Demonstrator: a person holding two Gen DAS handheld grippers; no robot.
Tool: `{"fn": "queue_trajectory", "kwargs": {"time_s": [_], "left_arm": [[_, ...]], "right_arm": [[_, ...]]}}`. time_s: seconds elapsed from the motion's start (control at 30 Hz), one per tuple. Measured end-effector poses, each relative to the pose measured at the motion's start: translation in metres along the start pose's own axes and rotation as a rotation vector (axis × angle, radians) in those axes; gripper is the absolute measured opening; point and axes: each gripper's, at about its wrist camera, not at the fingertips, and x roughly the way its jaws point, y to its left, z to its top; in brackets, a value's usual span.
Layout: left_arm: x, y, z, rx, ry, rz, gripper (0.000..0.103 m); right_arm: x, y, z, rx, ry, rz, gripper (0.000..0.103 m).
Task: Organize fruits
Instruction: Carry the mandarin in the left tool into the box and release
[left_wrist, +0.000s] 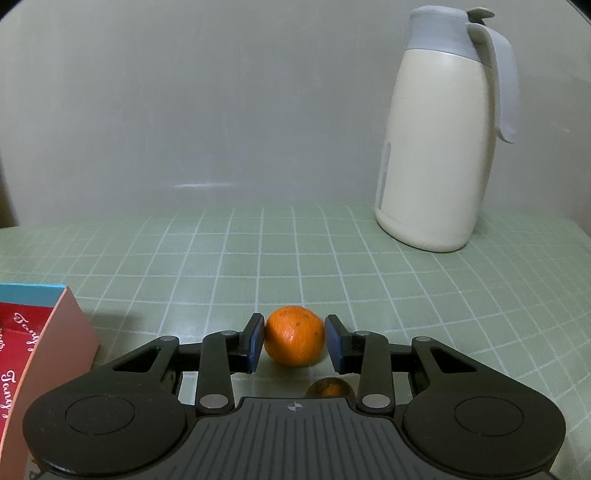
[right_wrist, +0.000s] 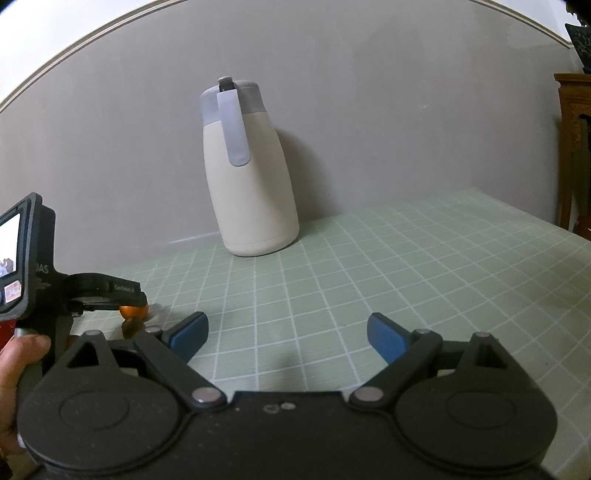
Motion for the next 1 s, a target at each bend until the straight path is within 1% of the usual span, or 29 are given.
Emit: {"fn": "queue_trajectory", "kwargs": {"time_s": [0.27, 0.6, 0.73, 0.87, 1.0], "left_arm": [[0.0057, -0.0042, 0.003, 0.008, 0.006, 0.017, 0.036], [0.0043, -0.0023, -0.001, 0.011, -0.006, 0.014, 0.036], [0.0032, -0.0031, -0.0024, 0.024, -0.009, 0.018, 0.036], [0.003, -0.0033, -0.0012, 0.025, -0.007, 0.019, 0.036], [0.0033, -0.0048, -0.0013, 0.027, -0.009, 0.025, 0.036]], "right_arm": [[-0.0017, 0.0002, 0.0003, 0.0, 0.0, 0.015, 0.093], [-0.0027, 0.0009, 0.0006, 0.005, 0.005, 0.025, 0.093], [-0.0034, 0.0027, 0.0015, -0.006, -0.002, 0.011, 0.093], [-0.0046, 0.0013, 0.0024, -0.005, -0.017, -0.026, 0.093], [-0.0034, -0.0022, 0.0029, 0.006, -0.012, -0.054, 0.093]]}}
